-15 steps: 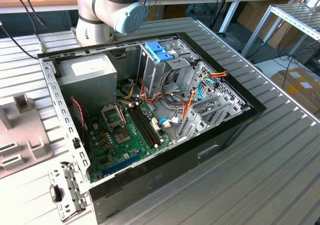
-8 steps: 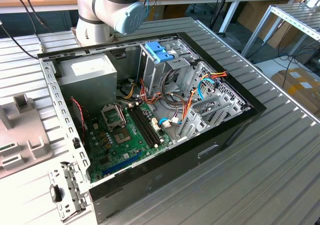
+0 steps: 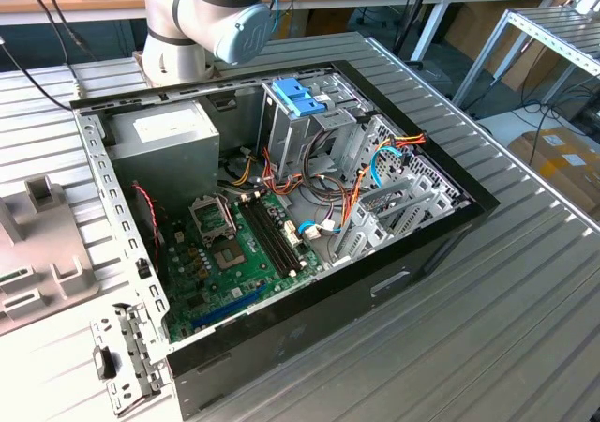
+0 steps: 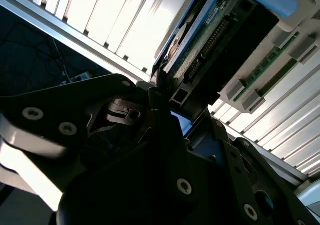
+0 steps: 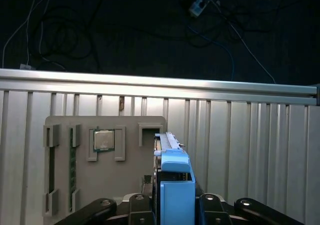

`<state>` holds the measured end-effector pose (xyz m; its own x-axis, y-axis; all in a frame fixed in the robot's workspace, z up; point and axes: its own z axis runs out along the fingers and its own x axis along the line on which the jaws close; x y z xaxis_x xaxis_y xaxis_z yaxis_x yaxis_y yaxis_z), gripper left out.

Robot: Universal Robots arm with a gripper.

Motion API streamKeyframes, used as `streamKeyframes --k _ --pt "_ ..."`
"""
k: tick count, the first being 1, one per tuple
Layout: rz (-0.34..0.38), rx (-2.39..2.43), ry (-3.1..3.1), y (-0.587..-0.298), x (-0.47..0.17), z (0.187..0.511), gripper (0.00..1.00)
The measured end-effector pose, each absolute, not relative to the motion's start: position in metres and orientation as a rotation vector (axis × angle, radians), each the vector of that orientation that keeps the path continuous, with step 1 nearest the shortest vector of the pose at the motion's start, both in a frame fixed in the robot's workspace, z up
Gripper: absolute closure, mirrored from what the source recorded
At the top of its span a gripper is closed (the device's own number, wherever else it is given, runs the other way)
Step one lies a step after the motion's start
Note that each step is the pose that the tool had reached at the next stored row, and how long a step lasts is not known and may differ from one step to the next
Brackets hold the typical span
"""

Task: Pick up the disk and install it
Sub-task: 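Pick up the disk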

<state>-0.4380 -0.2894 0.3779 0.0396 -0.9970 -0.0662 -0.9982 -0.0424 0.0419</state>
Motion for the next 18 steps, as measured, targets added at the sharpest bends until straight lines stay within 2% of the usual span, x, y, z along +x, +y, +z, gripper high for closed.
streamKeyframes --k 18 --pt "0.130 -2.249 2.158 -0.2894 -0.4380 0.3828 0.63"
